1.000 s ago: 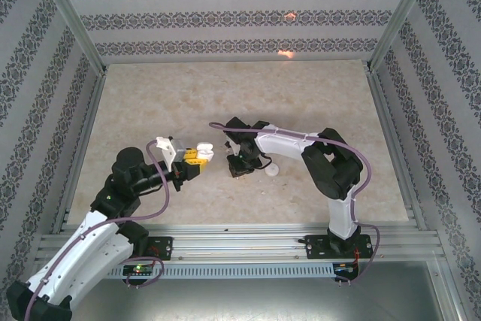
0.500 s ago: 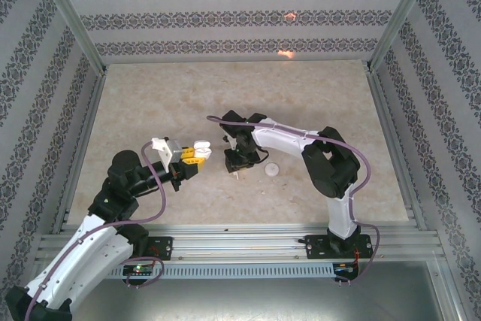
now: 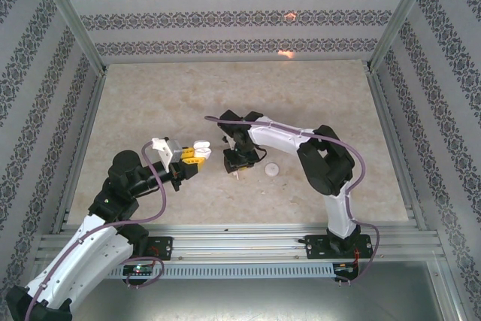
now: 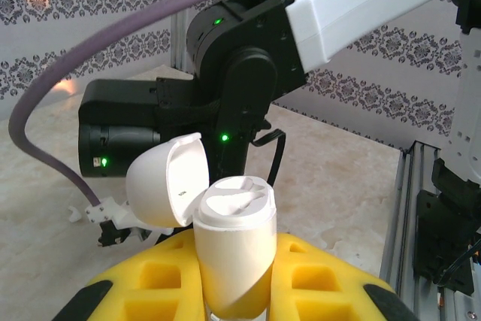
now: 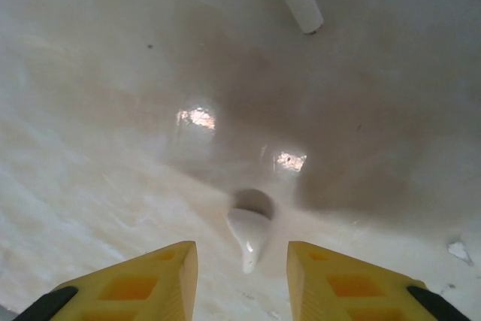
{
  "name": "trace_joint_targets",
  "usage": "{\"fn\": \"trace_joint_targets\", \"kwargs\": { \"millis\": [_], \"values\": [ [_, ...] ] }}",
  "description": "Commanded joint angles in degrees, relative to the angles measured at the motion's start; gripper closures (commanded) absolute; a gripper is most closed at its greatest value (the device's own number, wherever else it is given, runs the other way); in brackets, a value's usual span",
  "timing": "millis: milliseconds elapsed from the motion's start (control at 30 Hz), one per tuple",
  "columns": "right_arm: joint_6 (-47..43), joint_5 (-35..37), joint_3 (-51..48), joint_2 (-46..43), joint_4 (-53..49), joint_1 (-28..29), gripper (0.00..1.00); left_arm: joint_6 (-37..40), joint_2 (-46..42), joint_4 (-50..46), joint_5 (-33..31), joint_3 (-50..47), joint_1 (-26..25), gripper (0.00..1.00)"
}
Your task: Insert wireless bluetooth earbuds into charging case
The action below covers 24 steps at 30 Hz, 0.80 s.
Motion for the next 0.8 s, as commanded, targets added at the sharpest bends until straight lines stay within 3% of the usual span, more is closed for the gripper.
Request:
{"fn": "trace_joint_targets", "kwargs": {
  "millis": [0,767],
  "values": [
    [-1.2,0.84,1.19,1.76,-1.79,0.28,0.63,-0.35,-0.94,0.18,0.1,-1.07,-0.3,1.0],
    [-1.78,7.52,7.8,9.26,-9.54,3.33,0.7,-0.33,-3.95,-4.4,-1.27,-0.5,-0.41,1.0]
  ]
}}
